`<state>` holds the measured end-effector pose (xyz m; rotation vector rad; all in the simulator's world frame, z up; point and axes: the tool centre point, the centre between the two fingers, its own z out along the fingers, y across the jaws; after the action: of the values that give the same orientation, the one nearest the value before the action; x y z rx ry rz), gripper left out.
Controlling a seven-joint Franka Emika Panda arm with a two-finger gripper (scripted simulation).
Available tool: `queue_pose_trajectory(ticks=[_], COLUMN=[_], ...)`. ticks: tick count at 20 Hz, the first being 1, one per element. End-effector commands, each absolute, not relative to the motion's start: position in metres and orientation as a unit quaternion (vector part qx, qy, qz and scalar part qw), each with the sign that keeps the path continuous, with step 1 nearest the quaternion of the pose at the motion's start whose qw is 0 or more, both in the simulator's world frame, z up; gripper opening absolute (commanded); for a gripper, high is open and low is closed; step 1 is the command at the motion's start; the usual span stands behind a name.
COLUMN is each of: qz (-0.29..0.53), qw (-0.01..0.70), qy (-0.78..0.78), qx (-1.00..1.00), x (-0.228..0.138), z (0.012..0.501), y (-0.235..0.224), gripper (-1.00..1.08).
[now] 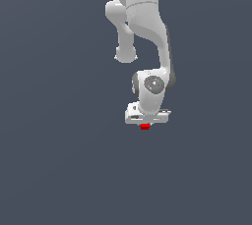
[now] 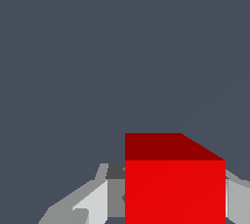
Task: Pick up the red cube and move it to a goal position.
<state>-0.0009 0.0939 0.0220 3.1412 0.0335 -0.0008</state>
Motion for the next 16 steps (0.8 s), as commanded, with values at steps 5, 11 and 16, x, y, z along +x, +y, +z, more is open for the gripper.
queue_pose_trajectory(ticks=[5, 11, 16], qz=[0.000, 0.000, 0.000], qw=[0.000, 0.000, 0.000], qy=[0.010, 0.011, 0.011], qx=[1.000, 1.000, 1.000], x=[-0.001, 0.000, 0.002], z=[0.022, 0.027, 0.048], y=[0.093, 0.094, 0.094], gripper=[-1.00, -1.00, -1.00])
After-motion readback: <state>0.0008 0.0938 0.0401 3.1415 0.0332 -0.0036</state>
